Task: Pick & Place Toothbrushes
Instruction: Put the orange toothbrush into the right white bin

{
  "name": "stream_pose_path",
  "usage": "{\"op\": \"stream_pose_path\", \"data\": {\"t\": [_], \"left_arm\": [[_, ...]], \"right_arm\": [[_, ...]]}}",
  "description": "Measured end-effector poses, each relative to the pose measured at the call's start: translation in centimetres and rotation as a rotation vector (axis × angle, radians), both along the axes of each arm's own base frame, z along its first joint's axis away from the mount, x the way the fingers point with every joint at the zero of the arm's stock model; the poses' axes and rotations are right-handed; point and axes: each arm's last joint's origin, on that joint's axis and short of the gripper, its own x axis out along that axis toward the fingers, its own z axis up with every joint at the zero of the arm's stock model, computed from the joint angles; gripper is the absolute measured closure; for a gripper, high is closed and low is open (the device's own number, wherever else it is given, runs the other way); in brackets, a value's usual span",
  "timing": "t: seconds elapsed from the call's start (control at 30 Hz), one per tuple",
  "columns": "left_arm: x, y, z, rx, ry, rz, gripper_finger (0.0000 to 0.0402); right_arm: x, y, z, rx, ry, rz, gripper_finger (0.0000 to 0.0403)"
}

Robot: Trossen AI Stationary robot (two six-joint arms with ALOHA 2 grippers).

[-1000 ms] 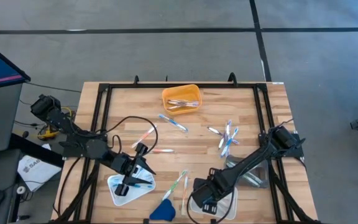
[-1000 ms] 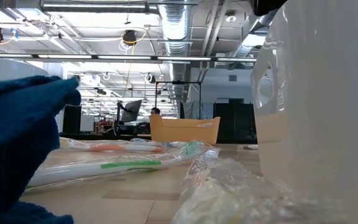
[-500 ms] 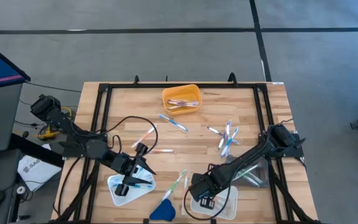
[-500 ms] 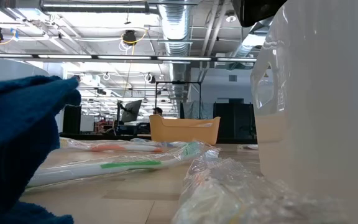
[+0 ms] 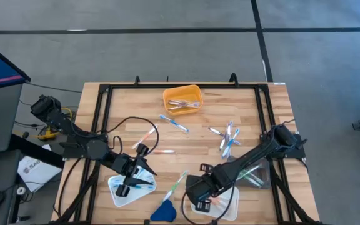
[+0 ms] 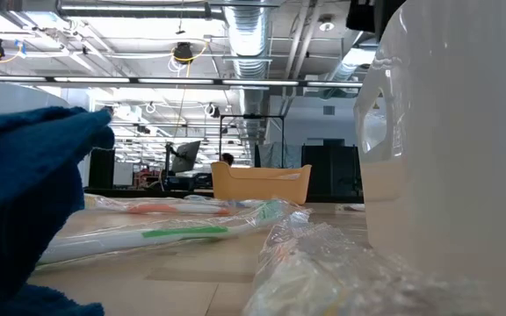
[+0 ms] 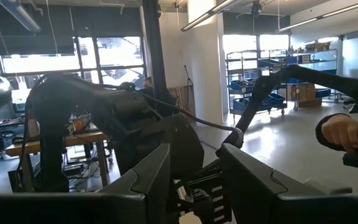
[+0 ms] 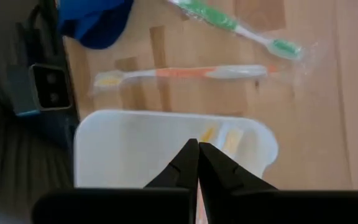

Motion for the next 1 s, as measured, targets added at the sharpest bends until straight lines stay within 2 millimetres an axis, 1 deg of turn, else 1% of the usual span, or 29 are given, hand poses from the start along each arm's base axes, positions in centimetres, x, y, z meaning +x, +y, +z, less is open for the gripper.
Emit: {"op": "stream_pose_path", "data": {"t": [0.3,0.47,0.57,0.8,1.0], "left_arm": [[0.0,0.0,0.0,0.0,0.001,0.001,0.0266],[0.0,0.0,0.0,0.0,0.001,0.002,0.0266],[0.0,0.0,0.0,-0.001,0.002,0.005,0.0266],[0.0,0.0,0.0,0.0,0.002,0.004,0.0266],[0.0,0.0,0.0,-0.001,0.001,0.004,0.0266]], "right_arm": [[0.2,-0.3,-0.1,-0.041,-0.019,-0.013,0.0402],[0.0,0.1,-0.2,-0.068,-0.039,-0.017,0.0402],[-0.1,0.2,-1.5,-0.068,-0.047,-0.017,0.0402],[-1.1,-0.3,-4.4,-0.067,0.04,-0.05,0.0402],[-1.0,-0.2,-4.6,-0.052,0.034,-0.055,0.0403]]}}
